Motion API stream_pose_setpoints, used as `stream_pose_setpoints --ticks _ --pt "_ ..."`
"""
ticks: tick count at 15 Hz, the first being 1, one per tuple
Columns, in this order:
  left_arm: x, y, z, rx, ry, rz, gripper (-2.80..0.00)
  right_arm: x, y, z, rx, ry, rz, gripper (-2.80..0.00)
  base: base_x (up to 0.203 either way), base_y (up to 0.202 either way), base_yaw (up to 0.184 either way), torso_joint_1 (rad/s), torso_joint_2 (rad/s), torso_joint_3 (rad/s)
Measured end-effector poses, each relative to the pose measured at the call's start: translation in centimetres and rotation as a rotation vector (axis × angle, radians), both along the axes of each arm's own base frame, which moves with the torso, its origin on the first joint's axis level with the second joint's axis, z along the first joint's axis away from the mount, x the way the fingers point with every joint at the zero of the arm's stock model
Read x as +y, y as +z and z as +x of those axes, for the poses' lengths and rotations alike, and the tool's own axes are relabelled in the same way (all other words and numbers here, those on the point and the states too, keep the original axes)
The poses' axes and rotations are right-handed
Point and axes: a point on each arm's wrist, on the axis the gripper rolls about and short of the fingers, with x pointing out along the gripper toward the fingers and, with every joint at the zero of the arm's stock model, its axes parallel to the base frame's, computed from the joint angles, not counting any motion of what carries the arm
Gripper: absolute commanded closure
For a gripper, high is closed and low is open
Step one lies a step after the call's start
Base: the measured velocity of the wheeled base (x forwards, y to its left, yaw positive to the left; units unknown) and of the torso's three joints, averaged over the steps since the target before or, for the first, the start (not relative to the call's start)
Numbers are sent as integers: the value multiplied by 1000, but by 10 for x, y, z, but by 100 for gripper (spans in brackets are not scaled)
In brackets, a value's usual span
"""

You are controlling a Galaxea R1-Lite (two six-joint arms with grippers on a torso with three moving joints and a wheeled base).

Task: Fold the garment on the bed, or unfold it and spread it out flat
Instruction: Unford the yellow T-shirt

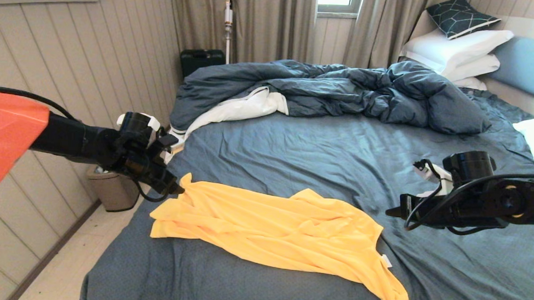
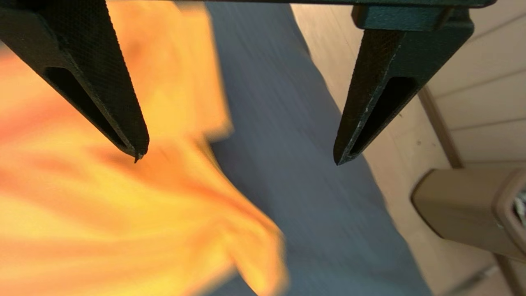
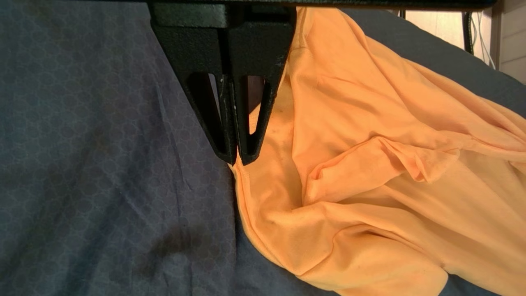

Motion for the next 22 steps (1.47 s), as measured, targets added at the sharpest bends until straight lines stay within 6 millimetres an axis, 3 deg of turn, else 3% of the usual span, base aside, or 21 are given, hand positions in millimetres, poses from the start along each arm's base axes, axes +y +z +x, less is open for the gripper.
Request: stream_pose_setpoints --ticks 5,6,11,18,19,22 --pt "-28 7 -45 37 -101 3 -280 0 0 -1 1 3 -2 0 0 0 0 0 0 0" --pt "-32 9 -50 36 -114 3 0 0 0 -2 1 3 -2 0 0 0 0 0 0 0" --pt "-53 9 -65 46 -189 15 0 0 1 -3 -2 4 -3 0 0 0 0 0 0 0" --pt "-71 -9 -88 115 -259 46 0 0 2 -4 -4 4 -2 0 0 0 0 0 0 0" --pt "-72 -9 -90 117 -268 52 -280 0 2 -4 -4 5 -3 0 0 0 0 0 0 0" --pt "-73 -11 -91 113 -292 70 -280 0 2 -5 -3 4 -2 0 0 0 0 0 0 0"
